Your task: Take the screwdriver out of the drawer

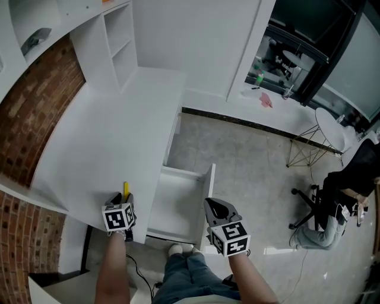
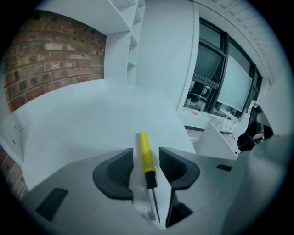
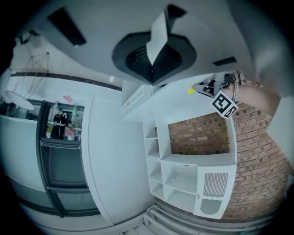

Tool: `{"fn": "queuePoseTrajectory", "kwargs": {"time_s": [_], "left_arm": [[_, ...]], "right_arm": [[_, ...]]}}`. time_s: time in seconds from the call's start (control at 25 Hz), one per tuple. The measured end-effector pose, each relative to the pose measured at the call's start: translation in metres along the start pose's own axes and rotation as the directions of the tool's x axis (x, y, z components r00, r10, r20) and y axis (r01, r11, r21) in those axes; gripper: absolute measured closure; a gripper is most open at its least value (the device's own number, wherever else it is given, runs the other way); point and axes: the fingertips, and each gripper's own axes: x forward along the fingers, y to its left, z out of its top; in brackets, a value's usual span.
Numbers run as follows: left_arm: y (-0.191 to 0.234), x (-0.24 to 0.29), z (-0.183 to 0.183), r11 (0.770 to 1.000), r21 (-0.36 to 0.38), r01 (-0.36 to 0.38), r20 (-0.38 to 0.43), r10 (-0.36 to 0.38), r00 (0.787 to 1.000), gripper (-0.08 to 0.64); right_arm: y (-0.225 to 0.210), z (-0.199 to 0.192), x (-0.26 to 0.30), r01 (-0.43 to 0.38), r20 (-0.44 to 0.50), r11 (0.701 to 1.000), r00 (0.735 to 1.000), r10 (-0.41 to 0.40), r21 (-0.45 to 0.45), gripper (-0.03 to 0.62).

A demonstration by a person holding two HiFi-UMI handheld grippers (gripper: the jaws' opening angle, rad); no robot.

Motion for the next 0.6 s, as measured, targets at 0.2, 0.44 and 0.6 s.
{"fn": "queuePoseTrajectory", "kwargs": {"time_s": [0.2, 0.44, 0.6], "left_arm": [[0.000, -0.025, 0.016, 1.000, -0.010, -0.004, 0.063, 0.005, 0.998, 0.347], [-0.015, -0.090, 0.072, 1.000, 0.021, -0.013, 0.288, 0.006, 0.957, 0.341], [-0.034, -0.139, 0.105, 0.997, 0.076, -0.016, 0.446, -0.020, 0.895, 0.337]], "right_arm": [[-0.007, 0.019, -0.012, 0.009, 0.037, 1.000, 0.999, -0.009, -0.005, 0.580], [-0.014, 0.064, -0.024, 0.002, 0.130, 0.998, 0.992, 0.006, -0.058, 0.580], [-0.013, 0.089, -0.042, -0.050, 0.182, 0.996, 0.981, 0.062, -0.067, 0.581]]}}
